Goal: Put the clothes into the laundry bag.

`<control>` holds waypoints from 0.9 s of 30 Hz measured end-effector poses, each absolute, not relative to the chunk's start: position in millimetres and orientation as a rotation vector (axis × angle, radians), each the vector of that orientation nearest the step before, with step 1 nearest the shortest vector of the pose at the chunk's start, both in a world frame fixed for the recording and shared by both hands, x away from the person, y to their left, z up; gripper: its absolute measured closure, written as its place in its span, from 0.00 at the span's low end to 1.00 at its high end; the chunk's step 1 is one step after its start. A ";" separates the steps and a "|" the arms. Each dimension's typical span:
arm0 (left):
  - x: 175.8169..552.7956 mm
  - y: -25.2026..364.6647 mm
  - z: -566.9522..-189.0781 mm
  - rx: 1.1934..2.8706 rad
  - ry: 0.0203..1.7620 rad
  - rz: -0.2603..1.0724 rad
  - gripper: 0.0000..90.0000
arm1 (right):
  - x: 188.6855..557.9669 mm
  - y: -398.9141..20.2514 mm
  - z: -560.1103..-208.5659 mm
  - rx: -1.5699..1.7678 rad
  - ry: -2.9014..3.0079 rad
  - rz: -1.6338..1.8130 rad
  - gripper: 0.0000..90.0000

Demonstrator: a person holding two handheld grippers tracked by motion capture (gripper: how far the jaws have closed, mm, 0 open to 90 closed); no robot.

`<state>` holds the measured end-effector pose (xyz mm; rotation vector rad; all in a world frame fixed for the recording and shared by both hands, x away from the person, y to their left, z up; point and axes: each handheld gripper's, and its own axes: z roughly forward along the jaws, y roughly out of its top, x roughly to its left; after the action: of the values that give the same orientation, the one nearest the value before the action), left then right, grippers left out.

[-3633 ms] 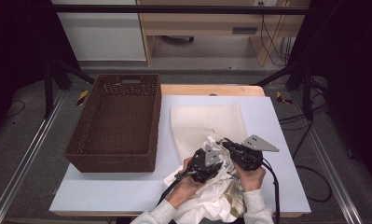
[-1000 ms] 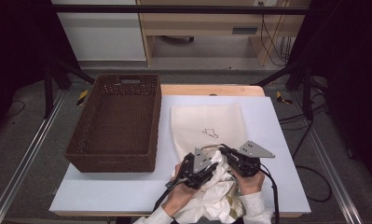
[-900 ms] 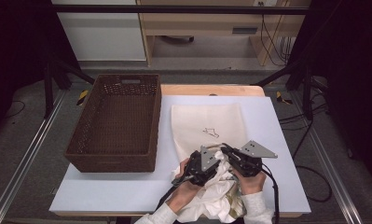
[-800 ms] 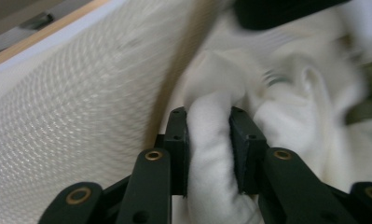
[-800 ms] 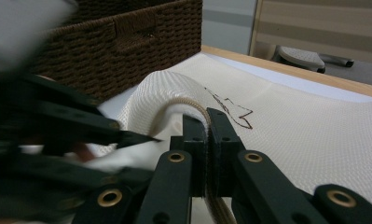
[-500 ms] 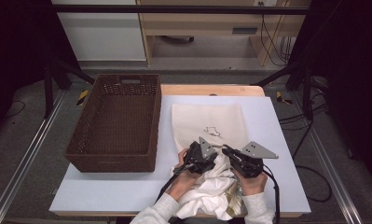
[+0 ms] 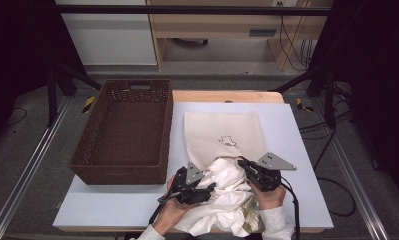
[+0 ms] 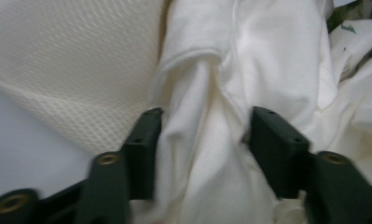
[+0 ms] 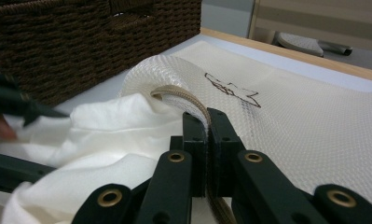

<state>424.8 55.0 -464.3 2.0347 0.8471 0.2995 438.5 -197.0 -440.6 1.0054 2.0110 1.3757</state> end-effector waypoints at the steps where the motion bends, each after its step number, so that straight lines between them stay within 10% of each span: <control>1: 426.4 53.5 -467.7 2.030 0.850 0.281 0.70 | 438.9 -196.6 -441.4 1.010 2.013 1.377 0.97; 7: 418.0 45.7 -451.9 2.006 0.783 0.342 0.87 | 440.6 -196.4 -442.6 1.016 2.014 1.391 0.97; 27: 463.2 -14.2 -453.9 2.083 0.823 0.500 0.74 | 435.4 -200.5 -434.8 0.989 1.981 1.438 0.97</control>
<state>463.2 -14.2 -453.9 2.0834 0.8232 0.5000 435.4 -200.5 -434.8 0.9887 1.9811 1.4376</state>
